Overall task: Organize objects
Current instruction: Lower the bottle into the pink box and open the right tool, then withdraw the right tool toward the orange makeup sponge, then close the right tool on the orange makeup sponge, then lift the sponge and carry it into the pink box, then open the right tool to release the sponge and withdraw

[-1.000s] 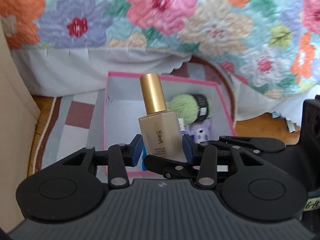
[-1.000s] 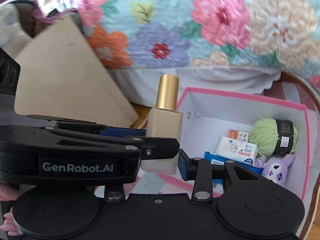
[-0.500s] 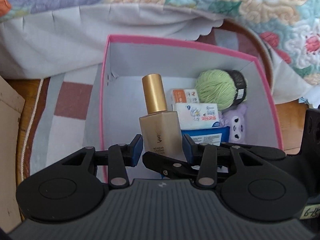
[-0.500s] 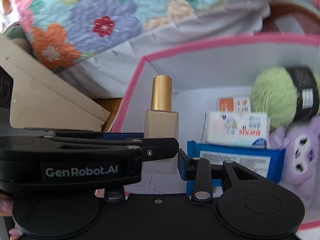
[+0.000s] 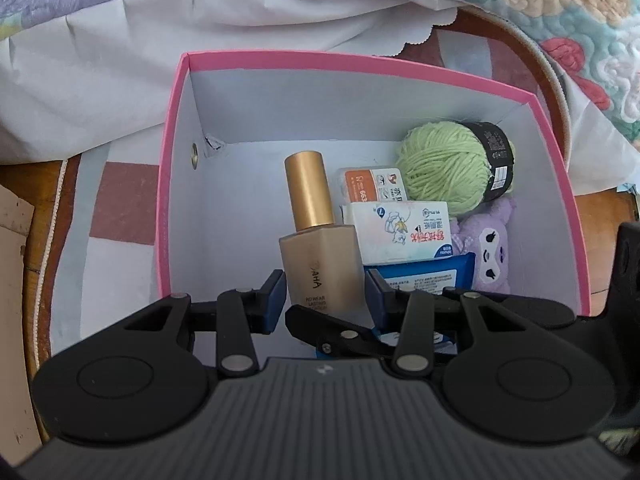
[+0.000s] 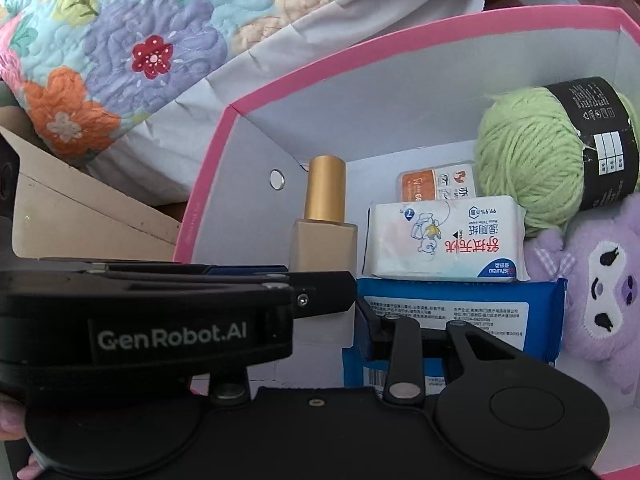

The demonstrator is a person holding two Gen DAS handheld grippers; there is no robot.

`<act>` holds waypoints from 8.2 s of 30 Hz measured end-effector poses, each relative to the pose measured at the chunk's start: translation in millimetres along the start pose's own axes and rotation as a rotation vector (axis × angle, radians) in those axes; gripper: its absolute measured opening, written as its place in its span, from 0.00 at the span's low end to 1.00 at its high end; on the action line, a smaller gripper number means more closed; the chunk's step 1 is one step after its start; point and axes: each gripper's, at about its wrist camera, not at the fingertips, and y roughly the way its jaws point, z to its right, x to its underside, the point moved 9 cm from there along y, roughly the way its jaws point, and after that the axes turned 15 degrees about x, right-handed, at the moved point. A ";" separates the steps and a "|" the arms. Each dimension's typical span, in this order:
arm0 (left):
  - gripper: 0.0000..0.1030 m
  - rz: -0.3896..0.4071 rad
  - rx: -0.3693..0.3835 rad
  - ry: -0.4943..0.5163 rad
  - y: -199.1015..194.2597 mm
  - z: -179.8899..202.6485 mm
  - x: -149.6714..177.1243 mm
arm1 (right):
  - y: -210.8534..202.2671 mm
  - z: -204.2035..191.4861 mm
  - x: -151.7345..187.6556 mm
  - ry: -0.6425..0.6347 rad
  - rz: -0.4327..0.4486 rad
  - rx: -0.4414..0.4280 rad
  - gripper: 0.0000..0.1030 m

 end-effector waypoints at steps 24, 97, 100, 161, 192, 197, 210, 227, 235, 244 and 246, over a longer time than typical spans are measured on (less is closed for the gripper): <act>0.28 0.145 0.119 -0.140 -22.8 -17.2 -10.2 | 21.8 -24.7 -5.7 -0.027 0.013 0.106 0.37; 1.00 0.046 0.048 0.055 -135.4 33.3 223.8 | -152.6 -61.8 230.5 -0.973 0.021 -0.032 0.86; 1.00 0.037 0.052 -0.027 -115.1 15.7 229.7 | -130.0 -60.4 240.9 -0.967 0.010 -0.026 0.86; 0.39 0.269 0.129 0.110 -166.4 84.8 204.4 | -205.1 -88.3 199.0 -0.740 0.272 0.051 0.37; 0.39 0.375 0.061 0.069 -113.9 36.0 -21.0 | -107.4 -87.2 -3.2 -0.436 0.229 0.108 0.37; 0.39 0.331 0.043 0.052 -59.4 10.2 -34.4 | -56.2 -66.9 -12.6 -0.381 0.182 0.138 0.37; 0.40 0.275 -0.002 0.058 -9.3 -13.2 -49.8 | -5.2 -45.8 -25.9 -0.508 0.150 0.159 0.40; 0.57 0.298 -0.042 0.062 -65.6 5.0 -23.9 | -53.3 -35.7 -10.9 -0.453 0.219 0.159 0.43; 0.59 0.256 -0.081 0.079 -101.1 20.3 6.1 | -87.8 -34.5 8.7 -0.419 0.231 0.156 0.53; 0.62 0.239 -0.114 0.054 -145.4 28.4 40.2 | -142.1 -28.0 12.9 -0.393 0.280 0.195 0.61; 0.63 0.240 -0.115 0.063 -157.1 32.8 47.4 | -157.6 -30.5 15.6 -0.401 0.299 0.202 0.62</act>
